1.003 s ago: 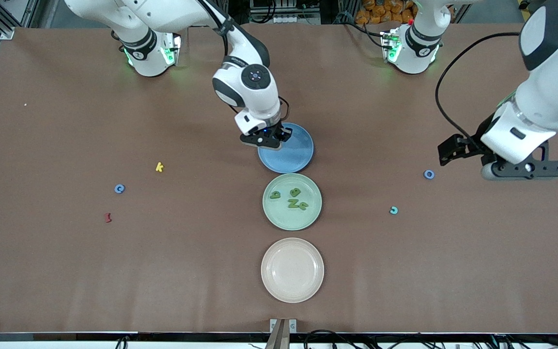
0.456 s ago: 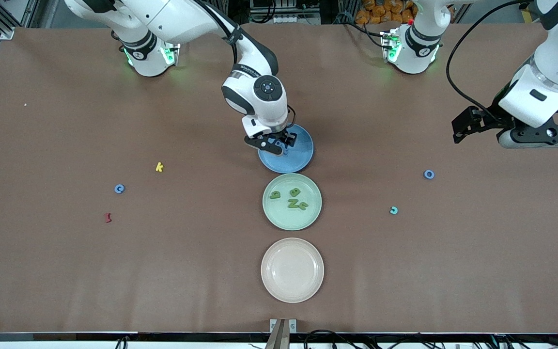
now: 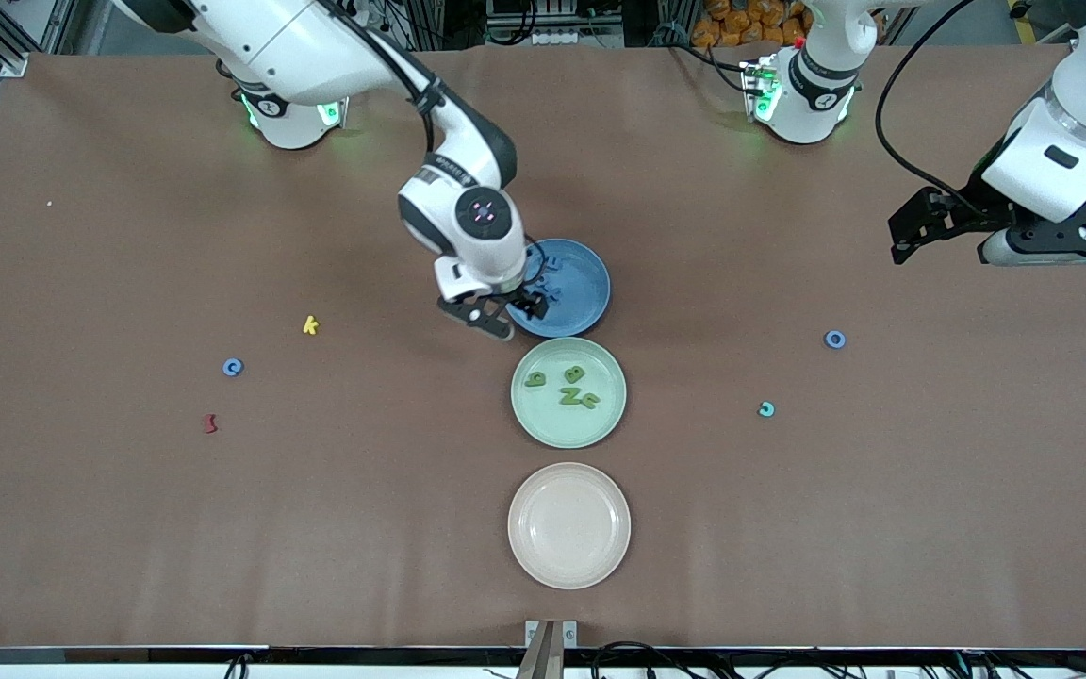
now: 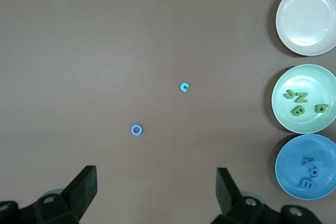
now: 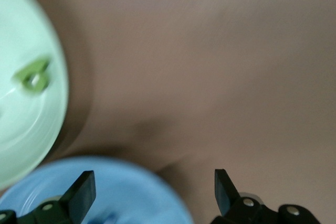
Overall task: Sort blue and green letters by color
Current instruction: 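Move the right gripper to the blue o and grasp it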
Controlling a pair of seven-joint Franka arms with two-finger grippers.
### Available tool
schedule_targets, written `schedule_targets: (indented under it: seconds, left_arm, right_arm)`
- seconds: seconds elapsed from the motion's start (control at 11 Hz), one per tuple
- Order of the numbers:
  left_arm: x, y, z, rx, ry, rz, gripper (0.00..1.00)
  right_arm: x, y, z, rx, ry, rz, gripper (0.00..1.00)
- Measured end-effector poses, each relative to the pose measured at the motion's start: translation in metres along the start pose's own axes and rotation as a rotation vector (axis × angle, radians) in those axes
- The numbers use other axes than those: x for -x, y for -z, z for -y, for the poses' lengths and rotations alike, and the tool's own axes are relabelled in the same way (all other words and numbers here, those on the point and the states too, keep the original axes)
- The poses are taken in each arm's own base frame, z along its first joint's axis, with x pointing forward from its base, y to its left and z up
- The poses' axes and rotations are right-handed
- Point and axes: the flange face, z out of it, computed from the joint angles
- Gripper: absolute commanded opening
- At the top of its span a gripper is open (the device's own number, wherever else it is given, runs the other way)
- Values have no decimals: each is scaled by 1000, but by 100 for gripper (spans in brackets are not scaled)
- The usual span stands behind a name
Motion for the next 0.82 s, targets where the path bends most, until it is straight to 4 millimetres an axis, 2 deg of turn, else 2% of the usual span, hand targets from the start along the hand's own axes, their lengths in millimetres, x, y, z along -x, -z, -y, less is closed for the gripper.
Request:
schedule_targets:
  seconds: [0.09,0.27,0.46,0.64,0.82]
  left_arm:
    - [1,1,2,-1,0,-1,100]
    - [1,0,6,-3,-11,1,100]
    - [2,1,11,-4,-2,0,100]
    - [3,3,18,-5,5,-3,100]
    - [2,3,25,-5,17,-3,100]
  right_arm:
    - [-29,2,-15,28,-12,8,100]
    - [-90,18,-54,89,-13,26,100]
    - [-162,40,-109,110,1,45,100]
    - [-231,48,-176,93,4,56,100]
    - [-276,47,-234,55,35,33,100]
